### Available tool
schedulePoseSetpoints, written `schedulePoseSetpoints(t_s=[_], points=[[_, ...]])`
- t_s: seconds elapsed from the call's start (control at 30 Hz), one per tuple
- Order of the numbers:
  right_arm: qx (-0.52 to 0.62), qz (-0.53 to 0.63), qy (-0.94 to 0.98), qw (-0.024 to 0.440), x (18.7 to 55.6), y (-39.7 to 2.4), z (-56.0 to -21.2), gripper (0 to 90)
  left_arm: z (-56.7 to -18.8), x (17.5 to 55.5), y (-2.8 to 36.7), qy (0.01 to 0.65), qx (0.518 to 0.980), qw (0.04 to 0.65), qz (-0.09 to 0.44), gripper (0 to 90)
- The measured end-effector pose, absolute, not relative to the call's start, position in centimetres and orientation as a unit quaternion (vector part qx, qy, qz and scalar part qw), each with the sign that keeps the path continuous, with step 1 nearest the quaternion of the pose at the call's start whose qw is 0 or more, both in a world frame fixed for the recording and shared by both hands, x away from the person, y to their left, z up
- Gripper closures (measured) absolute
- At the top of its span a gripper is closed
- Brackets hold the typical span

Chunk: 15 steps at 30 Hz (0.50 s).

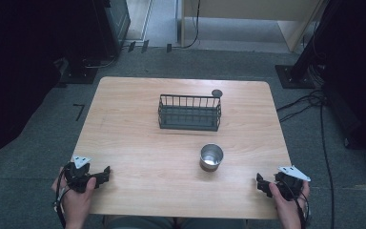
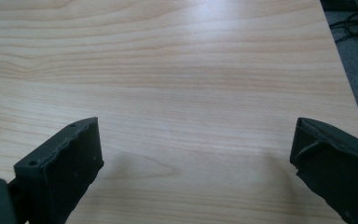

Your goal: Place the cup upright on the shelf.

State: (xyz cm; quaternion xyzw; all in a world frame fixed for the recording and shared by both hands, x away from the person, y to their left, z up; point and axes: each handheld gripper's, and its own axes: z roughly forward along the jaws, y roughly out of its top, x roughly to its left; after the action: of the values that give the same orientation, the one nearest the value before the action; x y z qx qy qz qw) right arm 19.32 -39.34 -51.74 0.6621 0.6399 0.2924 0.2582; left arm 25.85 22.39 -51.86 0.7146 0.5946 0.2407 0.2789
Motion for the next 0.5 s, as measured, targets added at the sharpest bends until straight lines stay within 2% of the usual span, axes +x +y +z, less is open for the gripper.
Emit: schedulePoseSetpoints(t_s=[0.5], points=[[0.634,0.318,0.657,0.256,20.8,-35.6,-50.2,1.7,-51.9,25.8,22.4,0.595,0.715,0.279,0.241,0.0]])
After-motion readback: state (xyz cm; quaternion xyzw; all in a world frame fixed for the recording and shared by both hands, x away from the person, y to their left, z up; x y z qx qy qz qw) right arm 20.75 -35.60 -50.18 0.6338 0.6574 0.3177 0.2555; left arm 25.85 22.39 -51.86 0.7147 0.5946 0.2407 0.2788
